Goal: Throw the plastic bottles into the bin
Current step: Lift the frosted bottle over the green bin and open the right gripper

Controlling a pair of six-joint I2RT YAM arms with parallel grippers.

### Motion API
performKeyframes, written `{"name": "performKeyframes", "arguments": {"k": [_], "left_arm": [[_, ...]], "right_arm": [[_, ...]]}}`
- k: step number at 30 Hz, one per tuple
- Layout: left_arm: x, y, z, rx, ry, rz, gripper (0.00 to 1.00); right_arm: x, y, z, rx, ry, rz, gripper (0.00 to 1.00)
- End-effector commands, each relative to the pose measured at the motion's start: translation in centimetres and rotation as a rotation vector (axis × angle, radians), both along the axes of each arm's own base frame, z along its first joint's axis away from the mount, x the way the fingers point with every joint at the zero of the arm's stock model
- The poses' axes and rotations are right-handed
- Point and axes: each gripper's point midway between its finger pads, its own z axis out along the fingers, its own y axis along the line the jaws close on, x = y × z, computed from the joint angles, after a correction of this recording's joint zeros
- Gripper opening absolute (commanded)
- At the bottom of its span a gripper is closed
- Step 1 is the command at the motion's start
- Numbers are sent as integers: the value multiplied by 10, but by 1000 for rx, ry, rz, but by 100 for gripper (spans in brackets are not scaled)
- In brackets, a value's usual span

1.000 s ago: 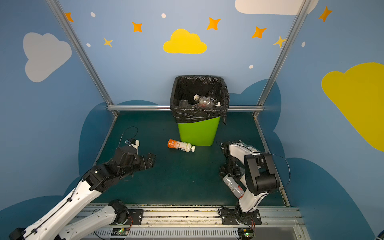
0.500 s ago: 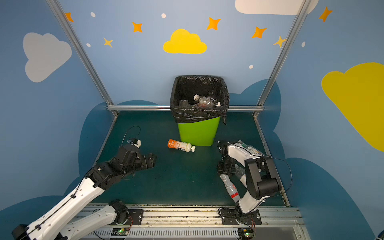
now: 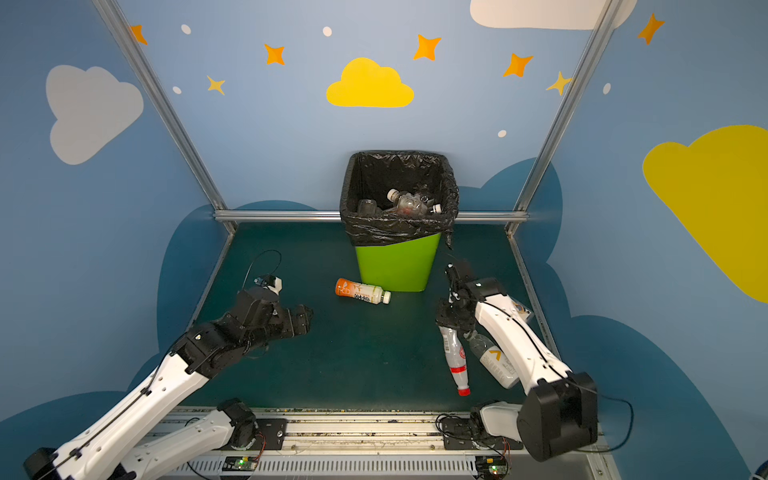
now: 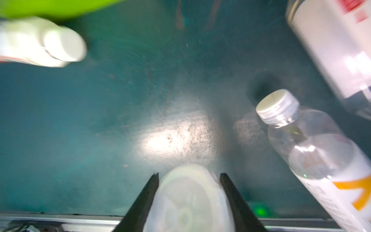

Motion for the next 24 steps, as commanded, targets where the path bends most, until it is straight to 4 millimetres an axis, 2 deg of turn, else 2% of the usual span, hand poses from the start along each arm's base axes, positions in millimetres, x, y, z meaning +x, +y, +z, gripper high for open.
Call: {"name": "performKeyframes", "arguments": {"k": [1,5,8,11,15,18,20,21,23,24], "left_arm": [[5,0,10,23,-19,-14,100],[10,-2,15,39,-25,-25,100],[14,-4,22,40,-43,-28,100],[18,-5,28,46,-60,-35,100],[22,-3,39,71,-83,-40,100],[26,-2,49,82,-102,-41,100],[29,-2,54,86,-114,-42,100],[31,-3,57,85,-120,-43,100],[34,-5,59,84,-120,-48,100],[35,-6,59,84,-116,-50,100]], "right_arm": [[4,-3,55,39,-182,-28,29],[7,-10,133,81,-415,-51,28],[8,-10,204,129,-620,-23,27],[7,-4,287,223,-908,16,27],[-8,4,399,358,-1287,82,27],[-12,12,466,439,-1521,132,28],[8,26,495,475,-1602,162,29],[29,38,502,485,-1593,188,31],[77,70,500,520,-1500,256,32],[104,89,490,545,-1426,296,36]]}}
